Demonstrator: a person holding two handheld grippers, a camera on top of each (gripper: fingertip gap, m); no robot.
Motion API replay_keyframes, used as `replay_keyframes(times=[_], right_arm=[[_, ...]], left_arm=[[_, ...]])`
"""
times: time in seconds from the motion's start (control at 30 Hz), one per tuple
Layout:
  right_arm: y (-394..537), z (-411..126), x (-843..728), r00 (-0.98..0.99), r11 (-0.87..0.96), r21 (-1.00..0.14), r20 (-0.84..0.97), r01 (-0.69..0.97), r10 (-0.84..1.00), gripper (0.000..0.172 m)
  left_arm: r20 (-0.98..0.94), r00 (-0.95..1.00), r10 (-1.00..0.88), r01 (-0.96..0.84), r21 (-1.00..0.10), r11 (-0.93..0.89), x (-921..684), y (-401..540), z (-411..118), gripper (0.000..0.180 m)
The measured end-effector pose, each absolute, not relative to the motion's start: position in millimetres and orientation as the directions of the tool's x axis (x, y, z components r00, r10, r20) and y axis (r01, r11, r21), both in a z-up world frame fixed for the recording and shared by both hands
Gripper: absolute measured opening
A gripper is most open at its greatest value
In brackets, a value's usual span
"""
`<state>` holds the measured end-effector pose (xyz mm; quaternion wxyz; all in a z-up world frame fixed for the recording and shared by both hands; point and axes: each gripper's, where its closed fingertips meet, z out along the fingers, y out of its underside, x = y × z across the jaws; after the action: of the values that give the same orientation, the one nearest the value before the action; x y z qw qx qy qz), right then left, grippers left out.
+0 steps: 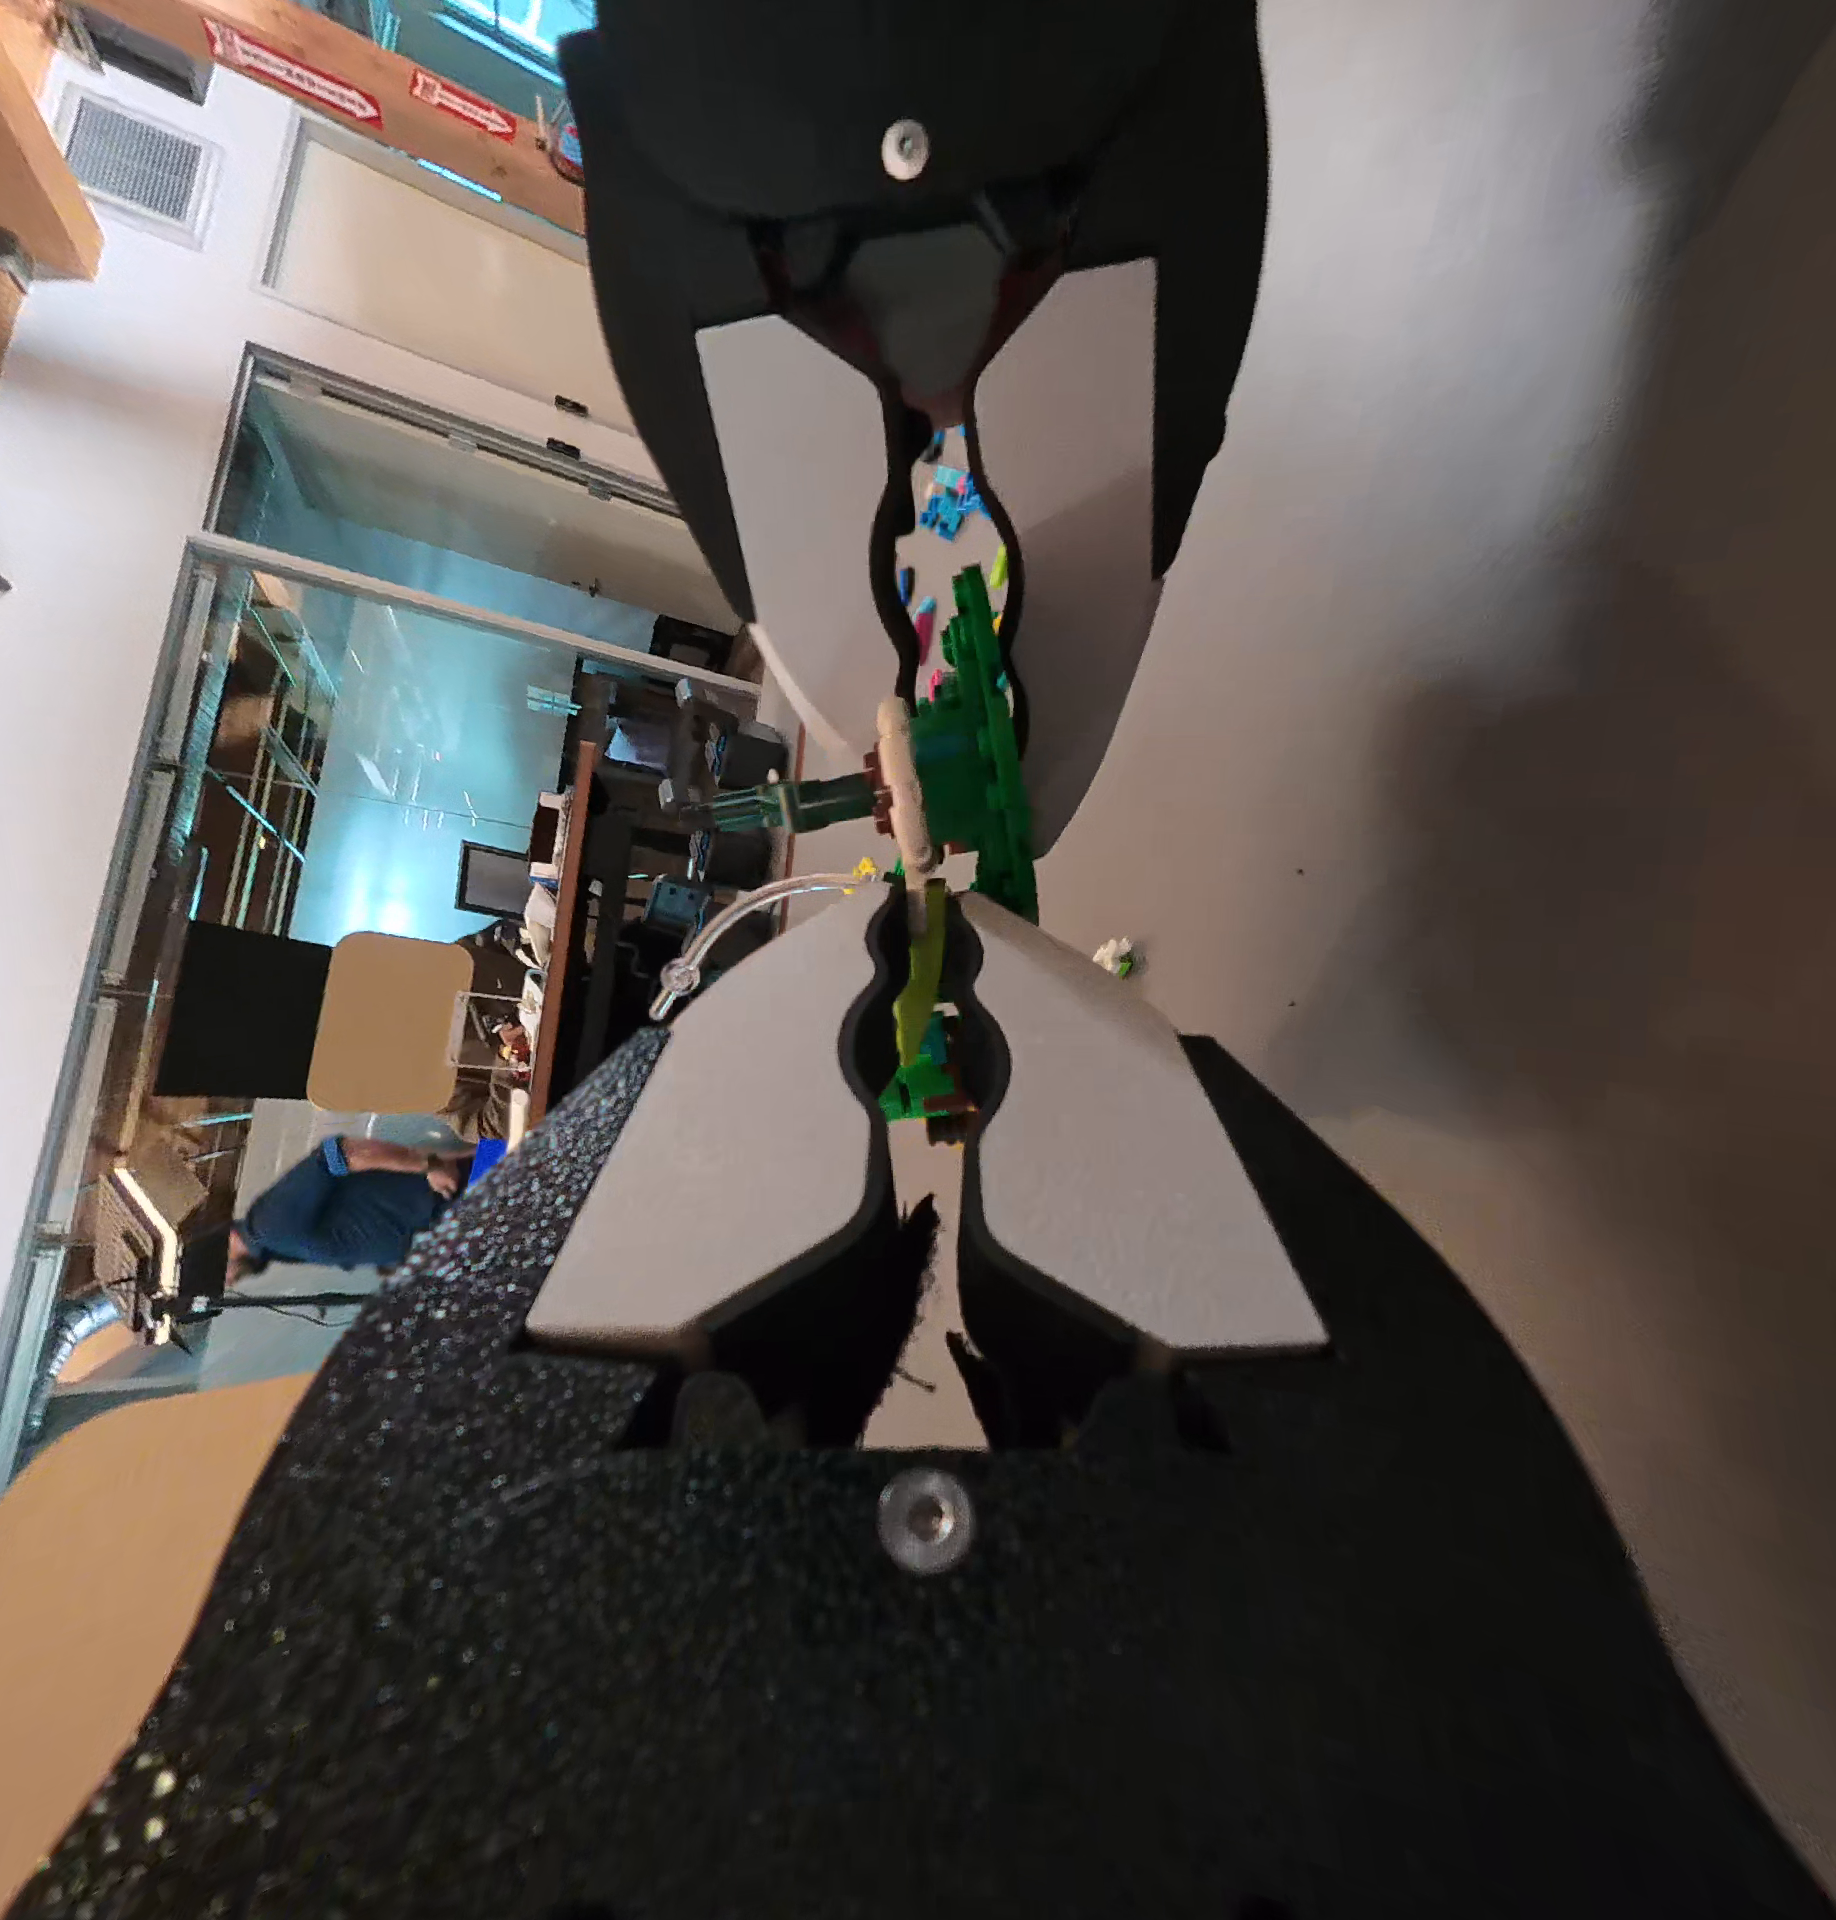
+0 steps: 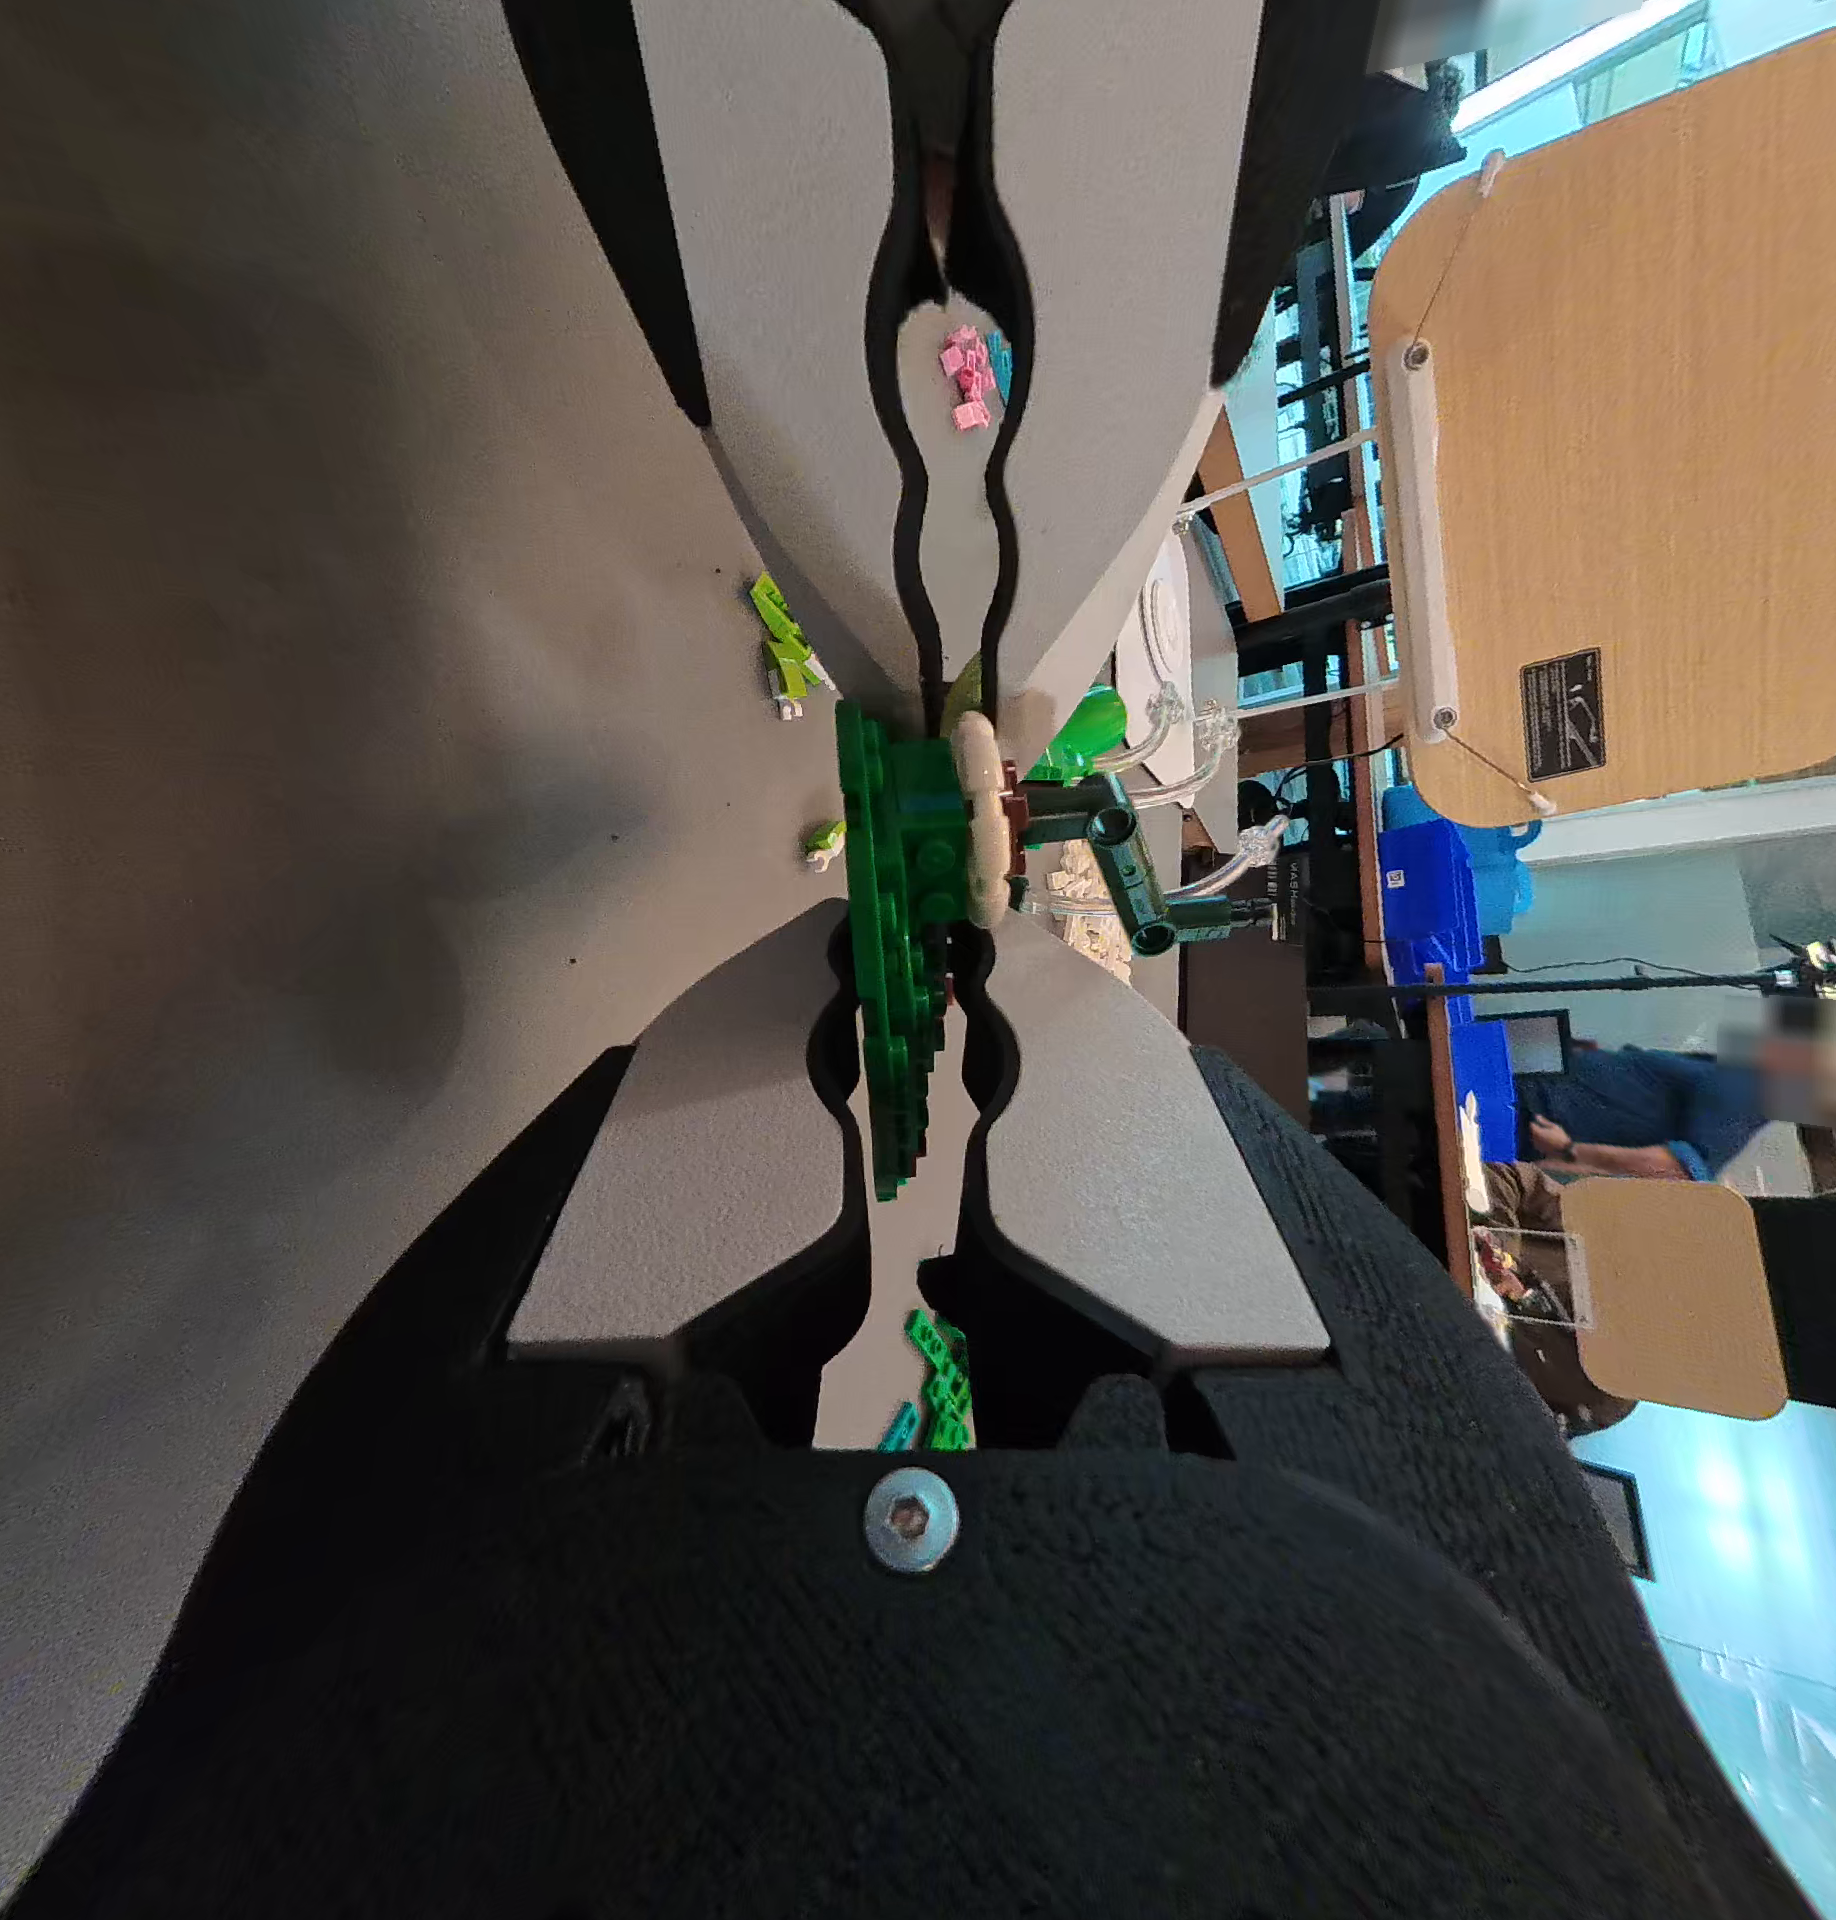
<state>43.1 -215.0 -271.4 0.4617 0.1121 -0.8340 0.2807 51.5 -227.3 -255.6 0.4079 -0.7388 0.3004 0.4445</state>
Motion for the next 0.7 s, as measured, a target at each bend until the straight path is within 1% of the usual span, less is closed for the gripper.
replay_keyframes(times=[0.07,0.17,0.23,0.3,0.43,0.6,0.7], right_arm=[[-215.0,-270.5,43.7,-0.551,0.817,-0.366,0.831,-0.446,0.071,0.014],[-215.6,-267.0,43.2,-0.519,0.823,-0.334,0.853,-0.460,0.056,0.015],[-215.0,-268.5,45.3,-0.522,0.819,-0.311,0.853,-0.481,0.017,0.015],[-215.1,-269.8,48.9,-0.543,0.804,-0.319,0.840,-0.502,-0.005,0.016],[-216.8,-268.5,52.3,-0.547,0.793,-0.322,0.837,-0.517,-0.017,0.015],[-218.5,-266.3,60.3,-0.562,0.773,-0.348,0.827,-0.531,-0.013,0.015],[-218.5,-265.0,63.6,-0.576,0.762,-0.371,0.817,-0.530,-0.003,0.015]], left_arm=[[-0.904,0.417,-0.096,-0.811,-0.322,-0.489,52.0,-227.0,-255.0,0.006],[-0.887,0.442,-0.129,-0.792,-0.319,-0.521,51.0,-229.4,-254.4,0.007],[-0.896,0.410,-0.169,-0.797,-0.263,-0.543,49.7,-234.0,-258.2,0.007],[-0.902,0.394,-0.179,-0.812,-0.249,-0.528,54.0,-235.7,-260.0,0.007],[-0.895,0.411,-0.172,-0.814,-0.276,-0.511,56.9,-238.9,-259.9,0.007],[-0.905,0.385,-0.183,-0.837,-0.259,-0.481,63.1,-242.1,-258.3,0.007],[-0.906,0.384,-0.176,-0.845,-0.268,-0.463,66.2,-242.8,-256.9,0.007]])
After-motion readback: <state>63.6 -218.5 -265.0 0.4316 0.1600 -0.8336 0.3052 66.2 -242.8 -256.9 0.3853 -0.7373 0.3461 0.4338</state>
